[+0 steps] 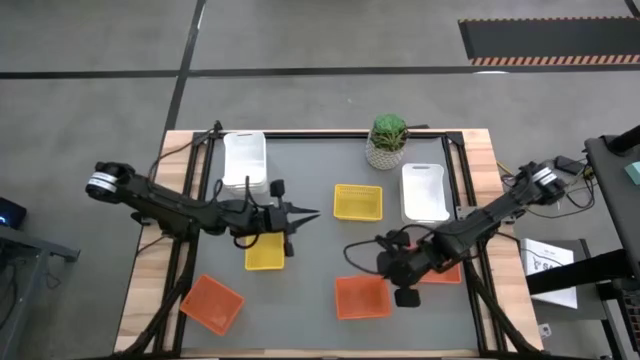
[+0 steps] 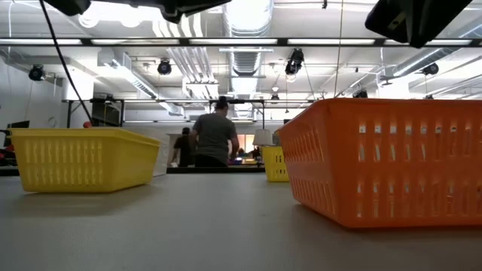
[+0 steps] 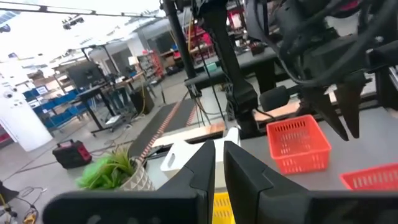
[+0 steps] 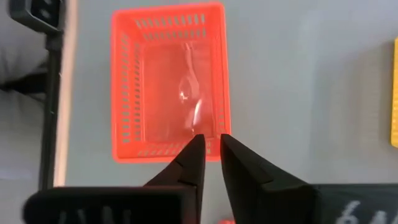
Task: Stack baskets by color
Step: Stack the middle orange bin on top of the right orange bin
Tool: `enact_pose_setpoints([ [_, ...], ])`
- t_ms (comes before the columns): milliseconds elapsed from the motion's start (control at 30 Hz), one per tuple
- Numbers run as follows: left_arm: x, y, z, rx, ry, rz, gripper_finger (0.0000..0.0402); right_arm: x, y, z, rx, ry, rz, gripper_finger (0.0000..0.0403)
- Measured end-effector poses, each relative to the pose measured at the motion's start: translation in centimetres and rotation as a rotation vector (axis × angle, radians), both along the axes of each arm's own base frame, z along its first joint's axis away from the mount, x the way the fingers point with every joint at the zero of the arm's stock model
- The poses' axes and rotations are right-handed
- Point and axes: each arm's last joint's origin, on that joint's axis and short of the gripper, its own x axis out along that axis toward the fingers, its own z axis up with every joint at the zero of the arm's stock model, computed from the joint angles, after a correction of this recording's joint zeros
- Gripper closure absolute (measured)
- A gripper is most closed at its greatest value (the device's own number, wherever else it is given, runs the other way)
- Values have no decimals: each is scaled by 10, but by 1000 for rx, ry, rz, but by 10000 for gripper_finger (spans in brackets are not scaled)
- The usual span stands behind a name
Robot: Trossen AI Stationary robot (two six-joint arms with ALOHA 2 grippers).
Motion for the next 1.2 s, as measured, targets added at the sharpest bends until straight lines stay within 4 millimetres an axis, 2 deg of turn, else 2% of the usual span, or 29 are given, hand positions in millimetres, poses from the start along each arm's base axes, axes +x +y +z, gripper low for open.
enact_pose_setpoints([
  [333,-17,-4,7,8,41,-29,385,41,21,-16,-146,126,17,230],
  [500,-19,-11,7,9,45,-58,385,62,23,-33,-182,182,5,201],
  [733,-20,-13,7,12,46,-66,385,86,13,-50,-127,254,-6,206],
  [1000,-22,-12,2,15,58,-66,385,98,4,-79,-108,346,-10,226],
  [1100,-25,-12,1,16,59,-66,385,100,5,-82,-110,342,5,243],
  [1200,-28,-11,1,15,55,-66,385,102,6,-82,-108,331,10,278],
])
